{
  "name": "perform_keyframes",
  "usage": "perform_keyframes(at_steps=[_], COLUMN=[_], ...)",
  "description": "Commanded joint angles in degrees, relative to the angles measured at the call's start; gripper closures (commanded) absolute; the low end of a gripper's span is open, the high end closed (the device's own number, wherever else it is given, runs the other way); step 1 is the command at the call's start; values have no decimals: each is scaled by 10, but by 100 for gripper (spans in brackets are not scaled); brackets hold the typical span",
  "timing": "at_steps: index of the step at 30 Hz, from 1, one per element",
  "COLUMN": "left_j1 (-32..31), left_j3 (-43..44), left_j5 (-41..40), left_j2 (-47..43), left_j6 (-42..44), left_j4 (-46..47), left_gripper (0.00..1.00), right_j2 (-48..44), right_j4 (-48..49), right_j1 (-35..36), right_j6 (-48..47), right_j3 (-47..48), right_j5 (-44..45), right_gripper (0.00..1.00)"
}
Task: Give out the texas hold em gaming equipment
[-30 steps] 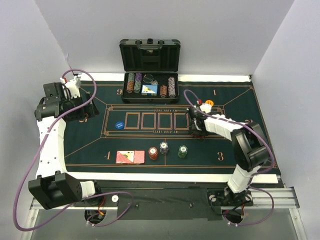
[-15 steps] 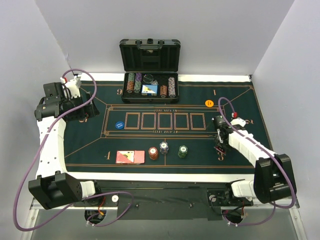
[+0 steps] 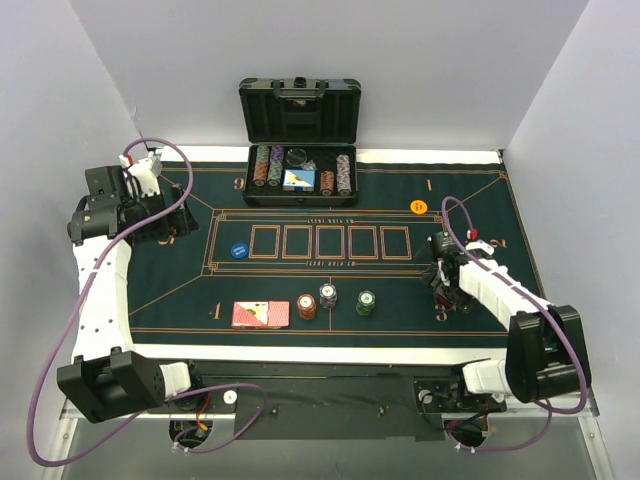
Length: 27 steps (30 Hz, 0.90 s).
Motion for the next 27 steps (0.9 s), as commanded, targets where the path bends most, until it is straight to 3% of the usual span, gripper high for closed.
perform_keyframes(at_steps=[1,5,11,18,27], left_j1=[4,5,5,5,5], left_j3=[26,23,11,-4,-2], left_j5=[10,13,13,16,2], left_j2=[-20,-16,-14,-19,-24], left_j6=[7,7,4,-3,-7], left_j4=[1,6,11,18,18], left_gripper=[4,4,4,4,4], right_j2=[-47,-81,-79,62,214], right_j4=[-52,-71,-54,-72,-81], right_j1=[19,69,229,428,528], right_j6=[-13,-32,-98,-157,-178], right_j3=[34,82,183,346,435], right_j5=[38,57,29,-18,-59], right_gripper=[19,18,21,22,17])
